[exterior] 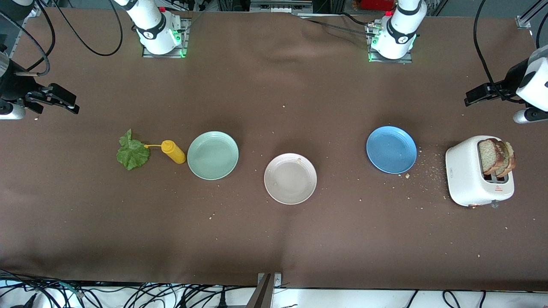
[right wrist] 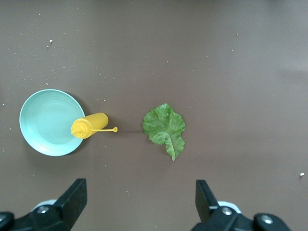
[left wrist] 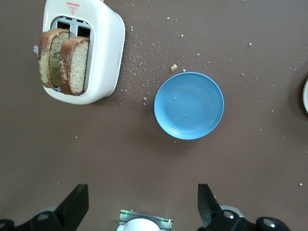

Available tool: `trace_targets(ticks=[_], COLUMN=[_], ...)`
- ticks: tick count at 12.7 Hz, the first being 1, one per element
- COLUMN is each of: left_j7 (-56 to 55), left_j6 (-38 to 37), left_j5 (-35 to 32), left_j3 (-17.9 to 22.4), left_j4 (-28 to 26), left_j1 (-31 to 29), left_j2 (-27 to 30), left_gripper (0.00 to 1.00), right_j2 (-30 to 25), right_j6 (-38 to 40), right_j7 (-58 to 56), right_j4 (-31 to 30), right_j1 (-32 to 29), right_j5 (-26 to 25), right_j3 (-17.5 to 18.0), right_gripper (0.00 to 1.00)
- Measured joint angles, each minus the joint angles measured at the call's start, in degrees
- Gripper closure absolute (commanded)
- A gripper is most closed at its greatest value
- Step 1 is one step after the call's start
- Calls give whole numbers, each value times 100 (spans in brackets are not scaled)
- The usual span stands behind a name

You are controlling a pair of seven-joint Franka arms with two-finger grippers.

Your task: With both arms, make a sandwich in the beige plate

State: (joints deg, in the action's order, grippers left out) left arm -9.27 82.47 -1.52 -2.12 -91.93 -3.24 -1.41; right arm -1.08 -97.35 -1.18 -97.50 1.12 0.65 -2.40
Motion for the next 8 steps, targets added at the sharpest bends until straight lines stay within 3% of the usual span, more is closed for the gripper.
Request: trace_targets(ticks=[8], left_j7=[0], left_j6=[0], left_j5=[2], left_j3=[-7], left_j4=[0], left_j1=[-99], left_j2=[0], left_gripper=[0], right_j2=[0], right_j6=[0], right_j7=[0], right_j4=[0], right_j1=[0], right_j5=[0], right_j3=[0], right_gripper=[0])
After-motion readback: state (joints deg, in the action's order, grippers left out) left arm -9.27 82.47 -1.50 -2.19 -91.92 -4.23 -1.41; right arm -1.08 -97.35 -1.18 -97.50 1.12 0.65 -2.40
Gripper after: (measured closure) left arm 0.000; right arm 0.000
